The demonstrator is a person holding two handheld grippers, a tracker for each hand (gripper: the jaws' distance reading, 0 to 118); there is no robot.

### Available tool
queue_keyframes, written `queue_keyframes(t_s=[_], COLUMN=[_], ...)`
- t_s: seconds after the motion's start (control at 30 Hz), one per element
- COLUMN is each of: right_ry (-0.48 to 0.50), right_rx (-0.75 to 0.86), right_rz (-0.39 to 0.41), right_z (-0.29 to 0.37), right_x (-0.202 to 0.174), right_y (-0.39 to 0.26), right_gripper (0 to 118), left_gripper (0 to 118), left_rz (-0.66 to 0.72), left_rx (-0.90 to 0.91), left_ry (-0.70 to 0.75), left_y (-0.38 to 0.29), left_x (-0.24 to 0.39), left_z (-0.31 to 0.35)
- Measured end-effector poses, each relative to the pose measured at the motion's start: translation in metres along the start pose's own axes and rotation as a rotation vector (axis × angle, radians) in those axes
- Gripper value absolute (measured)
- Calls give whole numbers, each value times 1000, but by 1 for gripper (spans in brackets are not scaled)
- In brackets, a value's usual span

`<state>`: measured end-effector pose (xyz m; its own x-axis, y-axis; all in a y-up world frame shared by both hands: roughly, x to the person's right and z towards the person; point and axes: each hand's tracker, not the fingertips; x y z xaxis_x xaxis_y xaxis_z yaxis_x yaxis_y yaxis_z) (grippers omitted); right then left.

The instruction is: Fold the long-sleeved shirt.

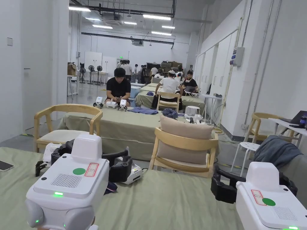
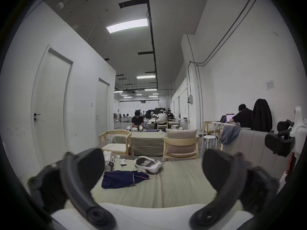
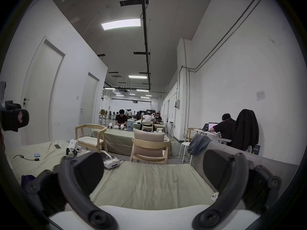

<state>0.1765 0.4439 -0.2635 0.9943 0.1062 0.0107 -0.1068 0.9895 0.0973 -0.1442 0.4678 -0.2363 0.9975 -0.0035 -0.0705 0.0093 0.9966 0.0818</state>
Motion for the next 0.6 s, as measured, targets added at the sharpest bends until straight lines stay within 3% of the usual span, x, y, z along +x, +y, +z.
queue_keyframes(t_s=[0.03, 0.07, 0.1, 0.17, 0.37, 0.47, 0.6], right_ry=[10, 8, 3, -9, 27, 72, 207], right_rx=[11, 23, 17, 28, 19, 0, -23], right_rz=[15, 40, 61, 37, 39, 27, 41], right_z=[1, 3, 5, 13, 7, 1, 4], right_x=[-1, -4, -6, -6, -16, -31, -77], right_y=[0, -1, 0, 2, -9, -17, -22], right_gripper=[79, 36, 0, 0, 0, 0, 0], left_gripper=[74, 41, 14, 3, 3, 3, 3], left_rz=[-6, -12, -12, -1, -21, -13, 8], left_rx=[5, 3, -15, -37, -42, -67, -144], left_ry=[-8, -16, -21, -36, -36, -8, 67], left_y=[-1, -1, -2, -6, -16, -21, -43], left_x=[0, 0, 0, -3, -8, -14, -41], left_z=[1, 1, -1, -4, -4, -2, 4])
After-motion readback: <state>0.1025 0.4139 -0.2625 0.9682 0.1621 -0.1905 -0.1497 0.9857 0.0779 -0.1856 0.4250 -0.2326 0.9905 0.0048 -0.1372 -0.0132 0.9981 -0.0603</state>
